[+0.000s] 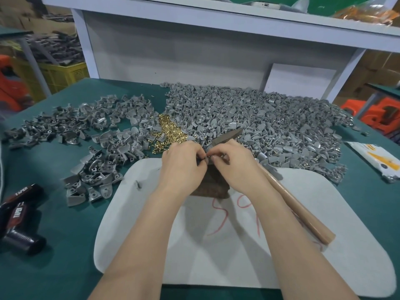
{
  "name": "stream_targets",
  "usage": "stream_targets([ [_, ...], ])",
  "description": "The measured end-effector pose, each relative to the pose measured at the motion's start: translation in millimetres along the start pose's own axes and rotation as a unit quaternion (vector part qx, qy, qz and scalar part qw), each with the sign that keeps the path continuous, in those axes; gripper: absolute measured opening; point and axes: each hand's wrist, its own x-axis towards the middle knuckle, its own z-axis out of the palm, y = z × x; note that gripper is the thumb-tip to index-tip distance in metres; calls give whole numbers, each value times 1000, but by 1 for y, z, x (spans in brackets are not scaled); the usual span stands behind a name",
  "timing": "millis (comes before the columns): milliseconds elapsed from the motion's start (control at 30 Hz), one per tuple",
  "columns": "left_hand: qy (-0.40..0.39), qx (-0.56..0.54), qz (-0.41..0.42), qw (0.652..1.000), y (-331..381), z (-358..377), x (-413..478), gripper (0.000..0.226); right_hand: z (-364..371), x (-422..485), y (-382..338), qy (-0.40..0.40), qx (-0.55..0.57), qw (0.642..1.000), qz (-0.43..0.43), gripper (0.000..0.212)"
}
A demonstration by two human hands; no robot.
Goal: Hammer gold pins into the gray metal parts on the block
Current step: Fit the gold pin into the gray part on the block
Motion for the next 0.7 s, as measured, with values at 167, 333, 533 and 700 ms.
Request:
stream_targets([
  [167, -1, -2, 1, 1000, 0, 0, 0, 7, 3, 0, 2, 15, 16, 1000, 4, 15],
  [333, -4, 0, -2, 1000, 1, -1, -1, 8, 4, 0, 4, 25, 21, 999, -5, 11],
  [533, -4, 3, 0, 1000, 1, -1, 0, 9, 4, -1, 5, 38, 10, 999, -22, 5],
  [700, -6, 5, -1, 1000, 1, -1, 0, 9, 5, 0, 6, 48, 14, 999, -20, 4],
])
